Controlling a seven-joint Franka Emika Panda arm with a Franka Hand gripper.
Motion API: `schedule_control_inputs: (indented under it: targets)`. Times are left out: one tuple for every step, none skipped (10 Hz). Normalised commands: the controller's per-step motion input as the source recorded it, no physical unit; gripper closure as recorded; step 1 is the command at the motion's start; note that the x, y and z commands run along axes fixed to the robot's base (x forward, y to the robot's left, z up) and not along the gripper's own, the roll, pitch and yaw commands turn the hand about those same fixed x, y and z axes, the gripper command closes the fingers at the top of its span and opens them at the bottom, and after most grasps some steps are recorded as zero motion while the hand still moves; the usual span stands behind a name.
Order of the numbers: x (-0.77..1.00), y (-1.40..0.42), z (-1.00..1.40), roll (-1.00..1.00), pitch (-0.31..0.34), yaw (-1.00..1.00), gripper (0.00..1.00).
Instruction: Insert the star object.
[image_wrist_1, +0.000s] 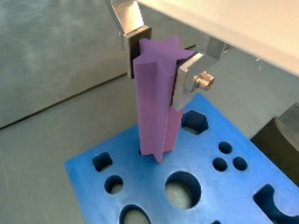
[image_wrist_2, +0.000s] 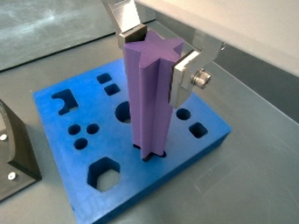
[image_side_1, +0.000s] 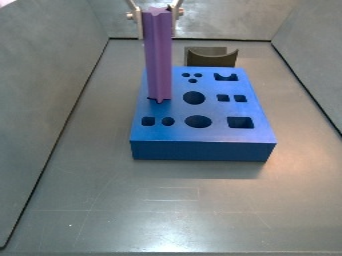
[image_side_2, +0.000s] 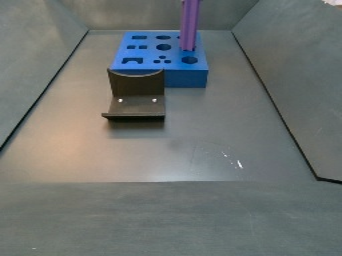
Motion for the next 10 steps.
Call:
schedule_control_inputs:
  targets:
    - [-0.29,0.0,-0.26,0.04,-0.016,0.06,1.0]
    - [-0.2,-0.01,-0.31,0.06,-0.01,0.13,1.0]
    - [0.0,-0.03,-0.56,0.08,0.0,0.16,1.0]
    - [0.24,-0.01,-0.84,0.12,0.04,0.14,1.0]
    - [0.3,0.0,-0.93,0.14,0.0,0.2,1.0]
    - [0.37,0.0,-0.96,0.14,0.0,0.18,1.0]
    - [0.4,0.0,-0.91,0.14,0.011,0.15,1.0]
    - [0.0,0.0,-0.21,-0.12,-0.04,0.0,1.0]
    - [0.0,0.0,-0.05,-0.05,-0.013,0.0,1.0]
    - [0.0,0.0,0.0,0.0,0.0,0.0,1.0]
